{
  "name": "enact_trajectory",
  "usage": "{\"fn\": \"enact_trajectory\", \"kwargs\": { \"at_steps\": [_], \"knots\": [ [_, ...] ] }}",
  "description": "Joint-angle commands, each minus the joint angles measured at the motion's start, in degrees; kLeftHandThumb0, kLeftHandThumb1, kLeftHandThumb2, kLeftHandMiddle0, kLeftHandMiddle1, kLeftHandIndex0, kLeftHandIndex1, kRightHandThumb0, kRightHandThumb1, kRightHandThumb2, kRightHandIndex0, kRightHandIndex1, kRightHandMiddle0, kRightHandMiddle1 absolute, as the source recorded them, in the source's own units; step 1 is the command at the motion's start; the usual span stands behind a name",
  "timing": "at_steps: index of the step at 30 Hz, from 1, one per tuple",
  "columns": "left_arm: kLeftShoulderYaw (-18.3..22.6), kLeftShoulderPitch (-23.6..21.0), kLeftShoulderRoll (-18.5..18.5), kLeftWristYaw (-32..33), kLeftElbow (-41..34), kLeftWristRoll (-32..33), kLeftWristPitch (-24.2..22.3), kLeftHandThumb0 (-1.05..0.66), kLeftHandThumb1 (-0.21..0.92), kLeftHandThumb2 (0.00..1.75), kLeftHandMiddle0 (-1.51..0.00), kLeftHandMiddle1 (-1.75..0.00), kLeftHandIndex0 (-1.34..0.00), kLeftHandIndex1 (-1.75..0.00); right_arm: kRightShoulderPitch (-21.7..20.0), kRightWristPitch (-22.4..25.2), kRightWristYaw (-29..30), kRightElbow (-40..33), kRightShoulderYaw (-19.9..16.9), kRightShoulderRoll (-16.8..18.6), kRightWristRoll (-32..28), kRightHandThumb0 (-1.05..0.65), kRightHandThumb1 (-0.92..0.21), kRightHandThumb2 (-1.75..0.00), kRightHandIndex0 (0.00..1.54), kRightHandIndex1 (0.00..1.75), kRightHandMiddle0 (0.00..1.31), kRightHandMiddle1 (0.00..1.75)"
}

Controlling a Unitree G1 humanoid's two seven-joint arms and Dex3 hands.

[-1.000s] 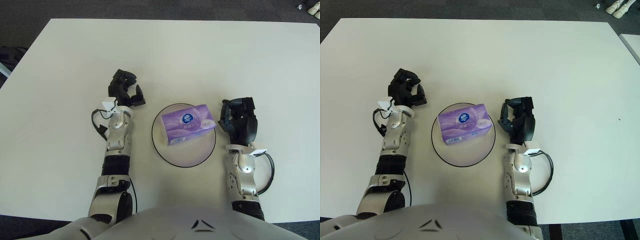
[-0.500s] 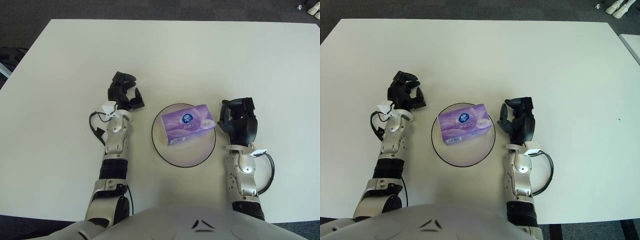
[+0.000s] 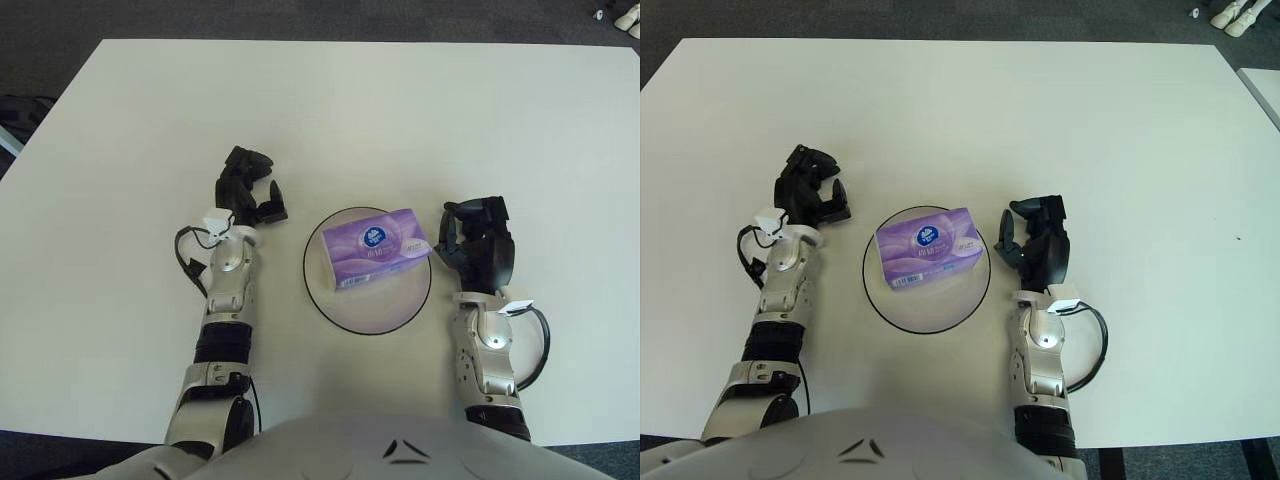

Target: Put the tissue paper into the plate.

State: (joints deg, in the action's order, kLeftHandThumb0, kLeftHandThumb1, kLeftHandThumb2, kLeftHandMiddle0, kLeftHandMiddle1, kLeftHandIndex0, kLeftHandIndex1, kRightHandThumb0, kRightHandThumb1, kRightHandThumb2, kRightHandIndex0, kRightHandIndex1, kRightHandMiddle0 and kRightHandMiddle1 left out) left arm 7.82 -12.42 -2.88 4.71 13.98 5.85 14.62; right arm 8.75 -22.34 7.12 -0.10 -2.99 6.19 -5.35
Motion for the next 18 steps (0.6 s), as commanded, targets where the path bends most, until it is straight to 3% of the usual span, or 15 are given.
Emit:
{"fn": "enact_trajectory", "kwargs": {
  "at_steps": [1, 8, 18],
  "knots": [
    [-0.26, 5.2, 0.07, -0.17, 2.39, -0.81, -2.13, -0.01, 0.02, 1.67, -0.83, -1.75, -0.6, -1.75, 3.04, 2.89, 0.33, 2.97, -1.18, 0.22, -0.17, -0.38, -0.7, -0.84, 0.52, 1.37, 0.32, 1.75],
    [-1.08, 7.44, -0.08, -0.2, 0.55, -1.23, -2.41, -0.01, 0.02, 1.67, -0.83, -1.75, -0.61, -1.75, 2.91, 2.26, -0.32, 3.54, -1.68, -0.67, 0.35, -0.38, -0.72, -0.81, 0.52, 1.36, 0.31, 1.75],
    [-2.21, 9.79, -0.53, 0.19, -0.93, -2.52, -0.25, -0.01, 0.16, 1.51, -0.71, -1.74, -0.51, -1.75, 2.97, 1.96, -0.09, 2.94, -1.99, -1.02, 1.21, -0.37, -0.73, -0.8, 0.53, 1.34, 0.3, 1.75]
  ]
}}
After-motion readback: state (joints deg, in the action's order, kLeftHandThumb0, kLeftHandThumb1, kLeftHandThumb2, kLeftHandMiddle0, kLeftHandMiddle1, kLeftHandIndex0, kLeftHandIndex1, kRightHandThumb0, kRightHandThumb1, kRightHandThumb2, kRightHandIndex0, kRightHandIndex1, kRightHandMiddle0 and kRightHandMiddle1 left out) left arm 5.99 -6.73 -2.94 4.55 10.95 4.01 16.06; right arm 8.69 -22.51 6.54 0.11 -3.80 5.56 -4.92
